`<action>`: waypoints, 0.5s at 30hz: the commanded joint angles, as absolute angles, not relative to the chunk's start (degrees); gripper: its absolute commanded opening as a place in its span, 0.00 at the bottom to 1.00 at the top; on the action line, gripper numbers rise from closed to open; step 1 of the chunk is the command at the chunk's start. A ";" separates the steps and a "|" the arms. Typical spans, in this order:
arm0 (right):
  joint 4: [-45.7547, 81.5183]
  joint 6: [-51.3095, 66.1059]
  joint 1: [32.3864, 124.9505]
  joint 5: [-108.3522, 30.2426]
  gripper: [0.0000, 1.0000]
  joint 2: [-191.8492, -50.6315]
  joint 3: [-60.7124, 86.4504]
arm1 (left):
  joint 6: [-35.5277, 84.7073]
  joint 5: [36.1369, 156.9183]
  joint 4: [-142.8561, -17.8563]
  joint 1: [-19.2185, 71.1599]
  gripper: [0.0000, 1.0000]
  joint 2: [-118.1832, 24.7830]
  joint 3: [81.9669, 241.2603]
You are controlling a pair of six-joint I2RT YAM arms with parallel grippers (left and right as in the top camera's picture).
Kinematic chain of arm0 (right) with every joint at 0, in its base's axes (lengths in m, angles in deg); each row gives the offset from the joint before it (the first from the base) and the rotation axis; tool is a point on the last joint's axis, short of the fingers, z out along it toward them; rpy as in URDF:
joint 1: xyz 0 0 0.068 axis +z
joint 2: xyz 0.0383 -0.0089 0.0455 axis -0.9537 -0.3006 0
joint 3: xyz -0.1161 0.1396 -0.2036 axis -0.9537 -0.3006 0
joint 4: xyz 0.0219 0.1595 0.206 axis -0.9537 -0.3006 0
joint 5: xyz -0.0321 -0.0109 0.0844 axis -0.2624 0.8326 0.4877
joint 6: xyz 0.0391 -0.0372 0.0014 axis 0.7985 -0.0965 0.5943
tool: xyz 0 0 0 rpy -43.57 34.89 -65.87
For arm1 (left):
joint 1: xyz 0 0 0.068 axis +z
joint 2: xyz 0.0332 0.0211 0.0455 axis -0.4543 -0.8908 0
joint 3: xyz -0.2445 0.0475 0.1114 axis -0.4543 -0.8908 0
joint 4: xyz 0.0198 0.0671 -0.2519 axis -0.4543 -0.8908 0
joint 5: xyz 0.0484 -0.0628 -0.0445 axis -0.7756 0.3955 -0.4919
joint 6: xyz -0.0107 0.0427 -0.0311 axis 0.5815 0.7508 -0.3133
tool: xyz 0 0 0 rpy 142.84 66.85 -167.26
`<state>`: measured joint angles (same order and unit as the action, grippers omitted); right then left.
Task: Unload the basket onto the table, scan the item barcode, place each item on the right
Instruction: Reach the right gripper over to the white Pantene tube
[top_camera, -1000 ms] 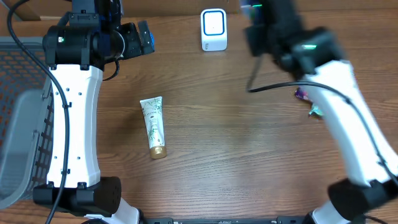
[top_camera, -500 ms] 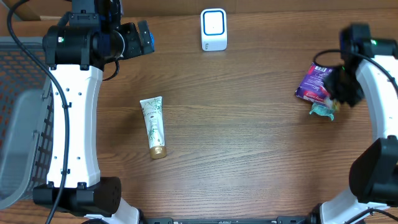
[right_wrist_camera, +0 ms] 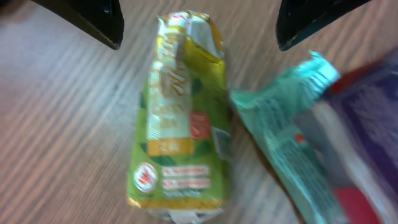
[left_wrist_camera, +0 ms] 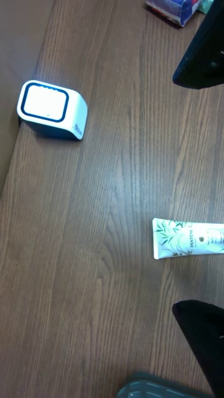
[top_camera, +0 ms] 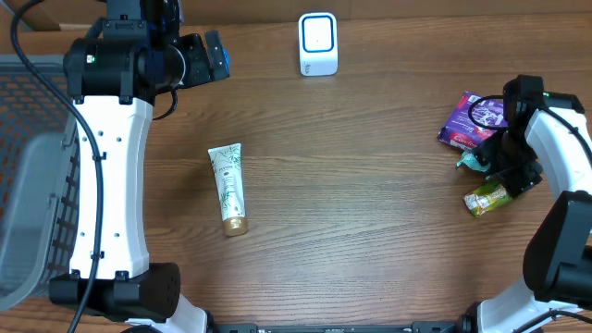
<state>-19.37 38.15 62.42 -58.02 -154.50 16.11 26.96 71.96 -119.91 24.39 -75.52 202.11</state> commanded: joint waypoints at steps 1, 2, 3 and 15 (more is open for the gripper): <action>-20.90 36.31 62.53 -59.00 0.78 -152.59 18.63 | 28.05 72.38 -119.82 23.99 1.00 -75.56 202.60; -21.78 35.22 62.59 -58.93 0.78 -152.07 19.72 | 28.05 72.35 -119.82 23.99 1.00 -75.56 202.60; -22.56 34.13 62.72 -58.93 0.78 -151.46 20.79 | 28.05 72.35 -119.82 23.99 1.00 -75.56 202.60; -19.88 23.64 77.21 -44.46 0.73 -140.88 31.04 | 28.05 72.35 -119.84 23.99 1.00 -75.56 202.60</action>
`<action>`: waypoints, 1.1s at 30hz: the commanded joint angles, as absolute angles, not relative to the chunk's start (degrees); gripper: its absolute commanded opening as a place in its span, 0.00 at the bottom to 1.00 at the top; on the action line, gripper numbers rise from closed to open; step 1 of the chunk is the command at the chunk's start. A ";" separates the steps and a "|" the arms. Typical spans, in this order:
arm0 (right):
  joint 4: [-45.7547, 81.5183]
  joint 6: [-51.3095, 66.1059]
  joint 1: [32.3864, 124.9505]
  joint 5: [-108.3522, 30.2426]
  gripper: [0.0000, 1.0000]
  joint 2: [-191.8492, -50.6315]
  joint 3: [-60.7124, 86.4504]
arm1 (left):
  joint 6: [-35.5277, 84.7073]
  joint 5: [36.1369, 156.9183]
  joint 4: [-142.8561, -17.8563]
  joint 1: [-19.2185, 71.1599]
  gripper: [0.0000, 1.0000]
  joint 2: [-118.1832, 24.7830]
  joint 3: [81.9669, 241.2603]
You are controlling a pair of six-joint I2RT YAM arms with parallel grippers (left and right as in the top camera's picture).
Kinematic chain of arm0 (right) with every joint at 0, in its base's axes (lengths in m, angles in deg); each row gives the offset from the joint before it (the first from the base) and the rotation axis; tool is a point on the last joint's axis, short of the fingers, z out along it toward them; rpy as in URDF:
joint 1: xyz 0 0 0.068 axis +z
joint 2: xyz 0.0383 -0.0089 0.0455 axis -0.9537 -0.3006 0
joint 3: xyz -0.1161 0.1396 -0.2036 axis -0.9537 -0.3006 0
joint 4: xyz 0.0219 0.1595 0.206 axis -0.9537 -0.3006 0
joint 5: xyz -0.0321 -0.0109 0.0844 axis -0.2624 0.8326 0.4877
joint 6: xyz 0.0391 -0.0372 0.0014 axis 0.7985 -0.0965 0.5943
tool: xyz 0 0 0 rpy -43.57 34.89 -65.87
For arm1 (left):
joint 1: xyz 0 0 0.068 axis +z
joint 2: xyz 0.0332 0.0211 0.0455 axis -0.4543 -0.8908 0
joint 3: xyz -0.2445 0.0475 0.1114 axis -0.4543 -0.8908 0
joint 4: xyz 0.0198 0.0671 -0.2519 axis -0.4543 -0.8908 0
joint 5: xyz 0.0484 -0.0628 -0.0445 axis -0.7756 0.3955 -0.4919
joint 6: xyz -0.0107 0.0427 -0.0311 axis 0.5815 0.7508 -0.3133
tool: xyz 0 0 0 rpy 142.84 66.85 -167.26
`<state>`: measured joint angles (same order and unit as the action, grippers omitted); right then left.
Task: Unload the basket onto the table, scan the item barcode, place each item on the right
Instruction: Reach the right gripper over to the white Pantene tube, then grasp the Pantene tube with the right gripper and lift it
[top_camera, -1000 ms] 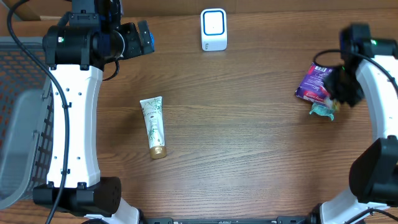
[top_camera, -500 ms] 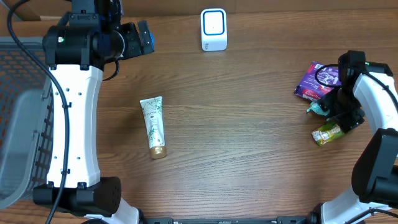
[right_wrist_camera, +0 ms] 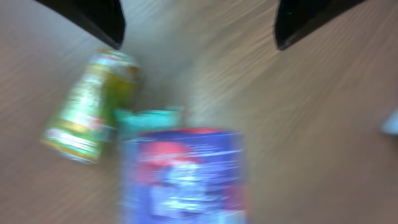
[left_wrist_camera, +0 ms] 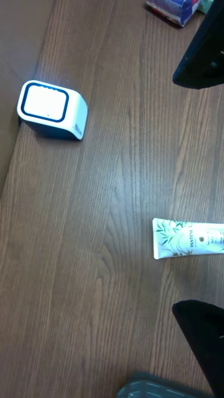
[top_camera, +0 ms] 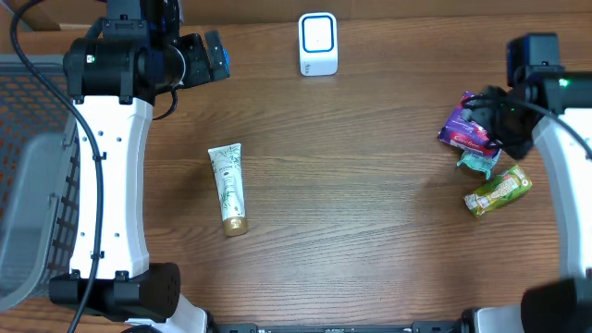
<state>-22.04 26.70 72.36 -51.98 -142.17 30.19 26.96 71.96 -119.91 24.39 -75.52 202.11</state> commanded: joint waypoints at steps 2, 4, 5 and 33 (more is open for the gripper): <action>-15.70 23.66 81.83 -41.23 0.71 -141.25 30.37 | 28.05 72.35 -119.84 23.99 1.00 -75.56 202.60; -10.72 23.68 86.37 -39.11 0.68 -141.84 29.19 | 28.05 72.35 -119.82 23.99 0.99 -75.56 202.60; -8.20 23.70 88.86 -38.43 0.66 -142.37 28.68 | 28.05 72.38 -119.84 23.99 1.00 -75.56 202.60; 26.57 23.55 119.53 -31.00 0.61 -171.30 28.70 | 28.05 72.35 -119.82 23.93 1.00 -75.56 202.60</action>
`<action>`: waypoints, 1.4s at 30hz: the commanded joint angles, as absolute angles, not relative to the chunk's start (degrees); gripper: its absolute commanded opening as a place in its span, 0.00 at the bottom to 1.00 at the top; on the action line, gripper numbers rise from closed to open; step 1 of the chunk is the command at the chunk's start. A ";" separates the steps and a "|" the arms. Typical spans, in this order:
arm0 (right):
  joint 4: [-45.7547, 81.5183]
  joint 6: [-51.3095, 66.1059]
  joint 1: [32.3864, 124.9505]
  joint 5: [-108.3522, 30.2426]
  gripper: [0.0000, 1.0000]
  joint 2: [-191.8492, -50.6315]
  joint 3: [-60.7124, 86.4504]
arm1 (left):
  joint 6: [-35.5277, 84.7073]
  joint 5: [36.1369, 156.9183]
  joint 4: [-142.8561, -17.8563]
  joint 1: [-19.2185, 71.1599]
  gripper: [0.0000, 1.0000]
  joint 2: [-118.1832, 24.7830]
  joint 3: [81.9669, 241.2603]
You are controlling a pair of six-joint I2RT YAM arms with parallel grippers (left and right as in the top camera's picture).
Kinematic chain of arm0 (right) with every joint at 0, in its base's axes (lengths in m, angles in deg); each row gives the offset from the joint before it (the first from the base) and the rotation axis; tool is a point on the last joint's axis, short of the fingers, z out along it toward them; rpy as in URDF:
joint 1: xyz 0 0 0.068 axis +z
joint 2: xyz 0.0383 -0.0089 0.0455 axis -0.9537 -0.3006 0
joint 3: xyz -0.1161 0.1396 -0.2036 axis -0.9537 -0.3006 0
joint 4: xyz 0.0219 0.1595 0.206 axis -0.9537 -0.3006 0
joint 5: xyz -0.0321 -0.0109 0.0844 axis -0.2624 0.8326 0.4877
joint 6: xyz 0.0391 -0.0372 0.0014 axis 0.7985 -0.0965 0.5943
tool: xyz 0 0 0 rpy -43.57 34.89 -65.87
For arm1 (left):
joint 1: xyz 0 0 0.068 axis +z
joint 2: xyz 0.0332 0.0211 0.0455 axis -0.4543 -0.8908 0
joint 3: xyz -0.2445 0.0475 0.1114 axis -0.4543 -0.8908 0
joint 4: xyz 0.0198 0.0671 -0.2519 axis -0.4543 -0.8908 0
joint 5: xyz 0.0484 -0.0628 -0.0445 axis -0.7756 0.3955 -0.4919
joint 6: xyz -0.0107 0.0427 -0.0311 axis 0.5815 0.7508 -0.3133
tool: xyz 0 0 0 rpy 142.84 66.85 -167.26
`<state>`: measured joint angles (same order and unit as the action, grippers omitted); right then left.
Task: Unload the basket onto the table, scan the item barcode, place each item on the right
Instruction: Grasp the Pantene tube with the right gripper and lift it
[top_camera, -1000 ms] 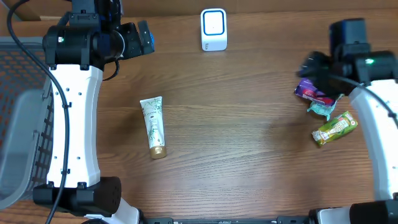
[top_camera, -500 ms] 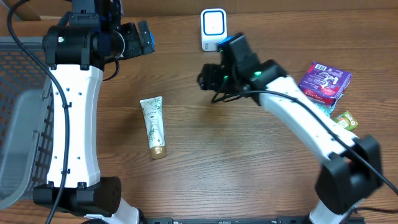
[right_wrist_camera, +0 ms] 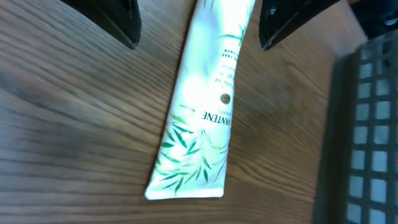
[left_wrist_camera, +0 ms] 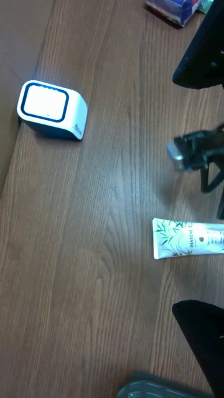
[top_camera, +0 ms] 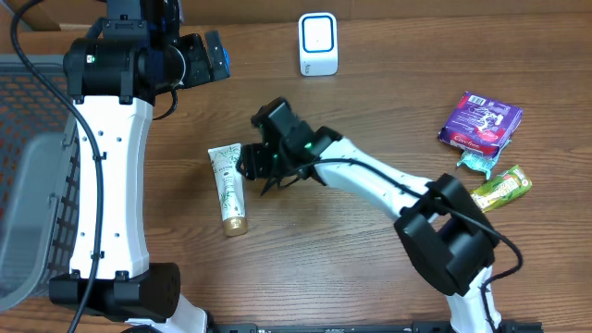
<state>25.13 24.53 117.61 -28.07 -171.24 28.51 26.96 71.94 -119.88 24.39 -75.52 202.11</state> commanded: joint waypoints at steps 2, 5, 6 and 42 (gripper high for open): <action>27.03 23.42 121.58 -33.73 0.62 -171.68 28.70 | 28.05 72.35 -119.82 23.93 1.00 -75.56 202.60; 27.47 23.44 124.14 -35.96 0.75 -172.53 28.73 | 28.05 72.35 -119.82 23.93 1.00 -75.56 202.60; 27.73 23.44 124.78 -35.96 0.76 -172.83 28.75 | 28.05 72.35 -119.82 23.93 1.00 -75.56 202.60; -0.84 12.62 108.91 -36.36 0.15 -175.08 35.87 | 28.05 72.38 -119.82 23.93 1.00 -75.56 202.60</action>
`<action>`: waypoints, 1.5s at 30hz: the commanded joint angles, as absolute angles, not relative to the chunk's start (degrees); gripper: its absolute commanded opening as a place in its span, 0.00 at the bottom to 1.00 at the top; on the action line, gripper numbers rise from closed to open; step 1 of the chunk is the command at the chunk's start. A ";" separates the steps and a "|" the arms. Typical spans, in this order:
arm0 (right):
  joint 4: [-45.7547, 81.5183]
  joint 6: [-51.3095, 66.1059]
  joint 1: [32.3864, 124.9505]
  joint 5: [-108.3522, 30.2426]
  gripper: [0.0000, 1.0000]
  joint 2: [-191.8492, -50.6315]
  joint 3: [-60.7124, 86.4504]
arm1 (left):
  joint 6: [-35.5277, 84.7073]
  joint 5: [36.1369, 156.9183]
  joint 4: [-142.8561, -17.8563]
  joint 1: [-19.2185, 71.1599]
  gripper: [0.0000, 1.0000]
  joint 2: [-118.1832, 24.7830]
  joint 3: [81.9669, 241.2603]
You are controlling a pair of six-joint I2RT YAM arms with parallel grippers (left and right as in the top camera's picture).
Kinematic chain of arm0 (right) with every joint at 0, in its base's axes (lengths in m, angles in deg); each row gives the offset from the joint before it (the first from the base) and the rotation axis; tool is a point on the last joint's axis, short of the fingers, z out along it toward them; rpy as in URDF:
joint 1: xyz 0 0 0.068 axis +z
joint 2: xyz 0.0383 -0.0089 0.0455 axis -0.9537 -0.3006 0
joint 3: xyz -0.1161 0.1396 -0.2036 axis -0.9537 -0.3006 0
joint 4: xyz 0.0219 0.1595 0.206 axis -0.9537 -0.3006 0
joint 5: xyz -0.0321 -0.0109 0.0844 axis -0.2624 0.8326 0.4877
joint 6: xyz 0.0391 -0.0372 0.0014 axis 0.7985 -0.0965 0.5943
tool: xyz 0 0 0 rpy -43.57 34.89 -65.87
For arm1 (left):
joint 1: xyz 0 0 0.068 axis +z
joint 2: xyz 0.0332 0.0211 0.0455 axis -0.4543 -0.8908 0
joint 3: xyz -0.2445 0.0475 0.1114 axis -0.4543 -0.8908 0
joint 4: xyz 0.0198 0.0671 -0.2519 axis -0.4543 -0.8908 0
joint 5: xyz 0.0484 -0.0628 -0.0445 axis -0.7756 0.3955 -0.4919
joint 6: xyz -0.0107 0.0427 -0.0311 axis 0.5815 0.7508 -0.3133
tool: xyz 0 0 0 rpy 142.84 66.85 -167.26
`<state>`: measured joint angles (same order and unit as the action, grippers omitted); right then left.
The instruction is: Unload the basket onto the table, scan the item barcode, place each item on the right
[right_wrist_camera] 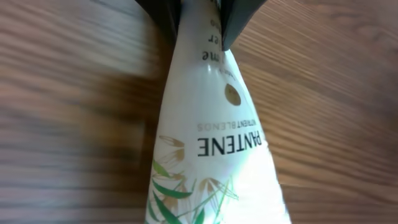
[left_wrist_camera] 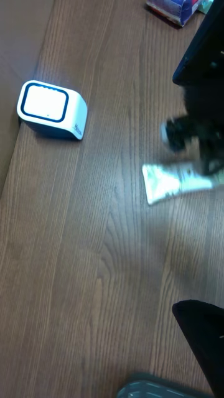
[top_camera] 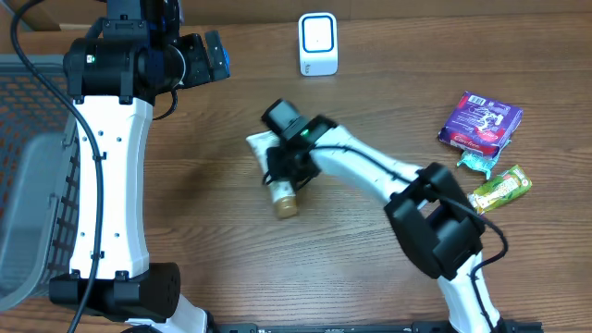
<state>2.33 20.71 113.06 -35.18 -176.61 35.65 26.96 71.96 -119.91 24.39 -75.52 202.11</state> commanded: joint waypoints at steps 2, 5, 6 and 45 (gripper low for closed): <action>-3.29 7.05 106.13 -36.46 0.16 -175.08 35.85 | 28.05 72.35 -119.82 23.93 1.00 -75.56 202.60; -4.05 0.40 102.28 -39.02 0.36 -175.08 35.85 | 28.05 72.38 -119.82 23.93 1.00 -75.56 202.60; -3.75 0.38 101.41 -41.82 0.49 -175.08 35.94 | 28.08 72.35 -119.84 23.93 0.99 -75.56 202.60; -9.91 4.21 117.56 -77.47 0.60 -183.67 45.08 | 28.05 72.35 -119.82 23.91 1.00 -75.56 202.60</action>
